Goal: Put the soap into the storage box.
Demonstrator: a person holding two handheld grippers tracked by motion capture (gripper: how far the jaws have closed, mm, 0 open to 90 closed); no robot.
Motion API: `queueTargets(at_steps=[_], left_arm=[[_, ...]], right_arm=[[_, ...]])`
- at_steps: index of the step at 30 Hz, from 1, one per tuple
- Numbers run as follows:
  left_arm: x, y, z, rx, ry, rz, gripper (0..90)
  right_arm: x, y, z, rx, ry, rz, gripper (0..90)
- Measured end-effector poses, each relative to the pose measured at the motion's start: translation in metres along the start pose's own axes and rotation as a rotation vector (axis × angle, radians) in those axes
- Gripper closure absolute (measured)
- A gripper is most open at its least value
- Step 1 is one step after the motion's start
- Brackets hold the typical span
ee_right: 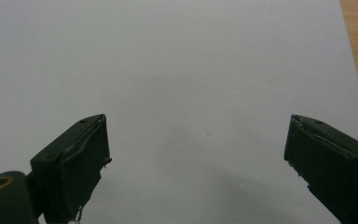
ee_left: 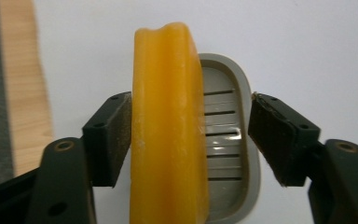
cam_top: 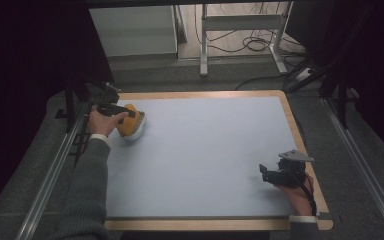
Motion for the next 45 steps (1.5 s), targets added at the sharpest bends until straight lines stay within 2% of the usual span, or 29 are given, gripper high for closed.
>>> queueTargets(at_steps=[3, 4, 6, 9, 10, 11, 12, 14, 18, 19, 24, 27, 31, 33, 35, 36, 38, 39, 45], left_arm=[[-0.004, 0.001, 0.000, 0.010, -0.017, 0.001, 28.0], [-0.008, 0.003, -0.001, 0.018, -0.022, 0.017, 27.1], [-0.010, 0.003, -0.001, 0.017, -0.029, 0.017, 26.0], [-0.015, 0.001, -0.001, 0.037, -0.040, 0.011, 25.1], [-0.019, -0.005, -0.002, 0.044, -0.057, -0.029, 25.9], [-0.019, -0.005, -0.002, 0.044, -0.057, -0.029, 26.1], [-0.024, -0.012, -0.003, 0.052, -0.083, -0.067, 26.2], [-0.031, -0.017, -0.002, 0.057, -0.142, -0.074, 26.0], [-0.037, -0.027, -0.005, 0.084, -0.173, -0.100, 24.1], [-0.040, -0.035, -0.007, 0.116, -0.187, -0.118, 23.4], [-0.049, -0.057, -0.015, 0.179, -0.227, -0.161, 21.6], [-0.053, -0.070, -0.023, 0.201, -0.254, -0.181, 21.5], [-0.057, -0.086, -0.040, 0.259, -0.260, -0.176, 20.9], [-0.059, -0.097, -0.050, 0.290, -0.266, -0.191, 20.6], [-0.060, -0.108, -0.060, 0.303, -0.265, -0.213, 20.3], [-0.060, -0.108, -0.060, 0.303, -0.265, -0.213, 20.0], [-0.059, -0.119, -0.072, 0.331, -0.256, -0.206, 19.4], [-0.059, -0.119, -0.072, 0.331, -0.256, -0.206, 19.3], [-0.059, -0.128, -0.098, 0.314, -0.259, -0.209, 18.8]], right_arm=[[0.001, 0.000, -0.001, -0.002, 0.004, 0.001, 6.6], [0.002, 0.001, -0.001, -0.005, 0.006, -0.001, 6.6], [0.002, 0.001, -0.001, -0.008, 0.008, 0.000, 6.6], [0.002, 0.002, -0.001, -0.009, 0.008, 0.001, 6.6], [0.002, 0.002, -0.001, -0.009, 0.008, 0.000, 6.6], [0.002, 0.002, -0.001, -0.009, 0.008, 0.000, 6.6], [0.001, 0.002, -0.001, -0.007, 0.006, 0.001, 6.6], [0.001, 0.002, -0.001, -0.009, 0.004, 0.002, 6.6], [0.002, 0.001, -0.001, -0.007, 0.006, -0.001, 6.6], [0.002, 0.001, -0.001, -0.007, 0.008, -0.002, 6.6], [0.001, 0.002, 0.000, -0.010, 0.004, -0.002, 6.6], [0.001, 0.003, 0.000, -0.013, 0.001, 0.000, 6.6], [0.000, 0.003, 0.000, -0.013, 0.001, -0.002, 6.6], [0.000, 0.003, 0.000, -0.014, 0.001, -0.001, 6.6], [0.000, 0.004, 0.000, -0.015, 0.001, 0.000, 6.6], [0.000, 0.004, 0.000, -0.015, 0.001, 0.000, 6.6], [0.000, 0.004, 0.000, -0.014, 0.001, -0.002, 6.6], [0.000, 0.004, 0.000, -0.014, 0.001, -0.002, 6.6], [0.000, 0.005, 0.001, -0.017, -0.002, -0.004, 6.6]])
Point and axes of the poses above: each handheld gripper's, and its own axes: x roughly forward along the jaws, z roughly out of its top, y roughly to its left, the point moved 9 cm from there along x, roughly forward along the jaws, and after that the axes turned 15 degrees about x, right-handed, at the moved point
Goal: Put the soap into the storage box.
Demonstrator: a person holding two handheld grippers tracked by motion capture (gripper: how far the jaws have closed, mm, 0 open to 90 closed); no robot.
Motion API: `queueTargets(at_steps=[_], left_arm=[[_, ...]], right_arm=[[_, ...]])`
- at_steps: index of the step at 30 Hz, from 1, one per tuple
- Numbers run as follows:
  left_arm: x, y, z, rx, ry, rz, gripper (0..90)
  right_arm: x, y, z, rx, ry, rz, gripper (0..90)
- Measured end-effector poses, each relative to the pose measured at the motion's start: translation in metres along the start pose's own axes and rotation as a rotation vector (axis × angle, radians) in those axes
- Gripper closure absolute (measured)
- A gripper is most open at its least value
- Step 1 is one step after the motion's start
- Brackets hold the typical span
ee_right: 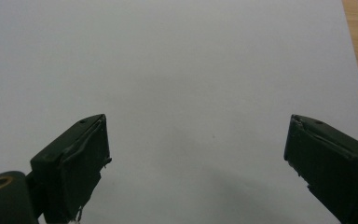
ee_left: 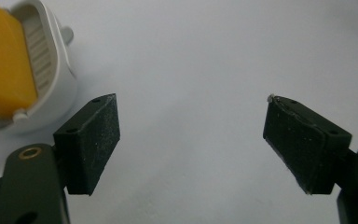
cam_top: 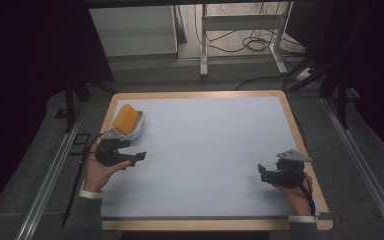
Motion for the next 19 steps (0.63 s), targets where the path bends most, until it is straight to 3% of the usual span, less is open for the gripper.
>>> queueTargets(at_steps=[6, 10, 19], left_arm=[[0.003, -0.010, -0.013, 0.003, -0.022, -0.014, 19.6], [0.006, -0.011, -0.017, -0.014, -0.027, -0.019, 19.6], [0.010, -0.011, -0.018, -0.008, -0.015, -0.023, 17.0]], right_arm=[[0.000, 0.000, -0.001, 0.000, 0.004, -0.001, 6.6], [0.001, -0.002, -0.001, 0.004, 0.004, -0.005, 6.6], [-0.001, -0.001, 0.000, 0.002, -0.004, -0.002, 6.6]])
Point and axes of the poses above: each handheld gripper's, and its own axes: x roughly forward along the jaws, z roughly out of its top, y roughly to its left, the point moved 9 cm from there along x, roughly forward along the jaws, and after that the axes turned 15 degrees about x, right-handed, at the moved point
